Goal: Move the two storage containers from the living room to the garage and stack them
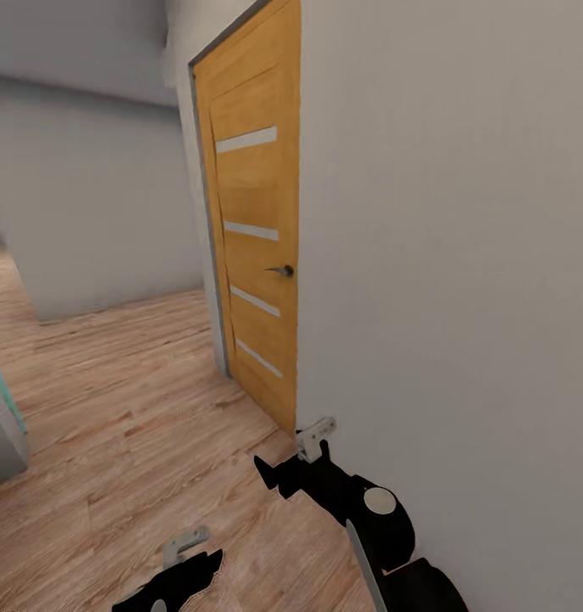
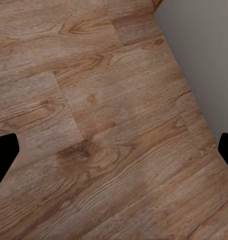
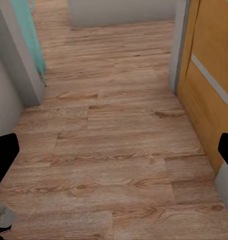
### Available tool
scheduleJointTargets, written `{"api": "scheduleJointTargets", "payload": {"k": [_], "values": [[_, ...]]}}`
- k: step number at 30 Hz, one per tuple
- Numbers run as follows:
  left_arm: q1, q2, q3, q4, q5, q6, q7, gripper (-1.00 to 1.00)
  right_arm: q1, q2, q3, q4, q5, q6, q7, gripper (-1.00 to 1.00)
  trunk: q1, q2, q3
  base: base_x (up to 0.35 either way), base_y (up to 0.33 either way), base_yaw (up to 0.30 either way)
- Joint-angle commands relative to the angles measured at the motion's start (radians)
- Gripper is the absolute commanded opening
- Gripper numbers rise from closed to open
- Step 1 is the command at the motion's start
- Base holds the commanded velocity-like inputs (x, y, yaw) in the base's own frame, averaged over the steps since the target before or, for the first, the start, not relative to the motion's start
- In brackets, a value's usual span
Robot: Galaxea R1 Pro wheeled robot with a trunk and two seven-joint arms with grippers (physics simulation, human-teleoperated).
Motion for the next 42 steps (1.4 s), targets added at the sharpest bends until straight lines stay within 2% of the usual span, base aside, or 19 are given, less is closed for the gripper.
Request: {"api": "scheduleJointTargets", "payload": {"k": [1, 11, 15, 17, 18, 20, 21, 22, 24, 25, 30, 42], "values": [[0.0, 0.0, 0.0, 0.0, 0.0, 0.0, 0.0, 1.0, 0.0, 0.0, 0.001, 0.0, -0.001, 0.0, -0.007, 1.0, 0.0, 0.0, 0.0, 0.323, 0.056, 0.291], [0.0, 0.0, -0.002, -0.005, -0.001, -0.001, 0.0, 1.0, 0.0, 0.0, 0.03, 0.0, -0.002, 0.004, -0.034, 1.0, 0.0, 0.0, 0.0, 0.33, 0.013, 0.291], [0.005, 0.003, -0.003, -0.076, -0.001, -0.023, -0.001, 1.0, 0.0, 0.0, 0.032, 0.0, 0.004, 0.005, -0.045, 1.0, 0.0, 0.0, 0.0, 0.332, 0.0, 0.292], [0.006, 0.01, -0.001, -0.148, -0.002, -0.028, 0.002, 1.0, 0.0, 0.0, 0.031, 0.0, 0.01, 0.005, -0.107, 1.0, 0.0, 0.0, 0.0, 0.332, 0.0, 0.292], [0.006, 0.017, 0.0, -0.174, -0.002, -0.029, 0.003, 1.0, 0.0, 0.0, 0.031, 0.0, 0.011, 0.005, -0.16, 1.0, 0.0, 0.0, 0.0, 0.332, 0.0, 0.292], [0.006, 0.038, 0.001, -0.21, -0.003, -0.03, 0.004, 1.0, 0.0, 0.0, 0.037, -0.001, 0.012, 0.004, -0.317, 1.0, 0.0, 0.0, 0.0, 0.333, 0.0, 0.292], [0.006, 0.042, 0.002, -0.216, -0.003, -0.031, 0.005, 1.0, 0.0, 0.0, 0.047, 0.0, 0.012, 0.003, -0.372, 1.0, 0.0, 0.0, 0.0, 0.333, 0.0, 0.292], [0.006, 0.044, 0.004, -0.218, -0.003, -0.031, 0.005, 1.0, 0.0, 0.0, 0.054, -0.001, 0.012, 0.003, -0.396, 1.0, 0.0, 0.0, 0.0, 0.333, 0.0, 0.292], [0.006, 0.047, 0.012, -0.222, -0.004, -0.031, 0.006, 1.0, 0.0, 0.0, 0.087, 0.0, 0.012, 0.002, -0.449, 1.0, 0.0, 0.0, 0.0, 0.333, 0.0, 0.292], [0.006, 0.05, 0.031, -0.222, -0.004, -0.031, 0.006, 1.0, 0.0, 0.0, 0.158, 0.0, 0.012, 0.001, -0.496, 1.0, 0.0, 0.0, 0.0, 0.334, 0.0, 0.283], [0.006, 0.051, 0.037, -0.22, -0.004, -0.031, 0.006, 1.0, 0.0, 0.0, 0.178, 0.0, 0.008, 0.007, -0.506, 1.0, 0.0, 0.0, 0.0, 0.334, 0.0, 0.281], [0.006, 0.048, 0.04, -0.189, -0.007, -0.031, 0.01, 1.0, 0.0, 0.0, 0.182, 0.0, 0.005, 0.027, -0.506, 1.0, 0.0, 0.0, 0.0, 0.336, 0.0, 0.28]]}}
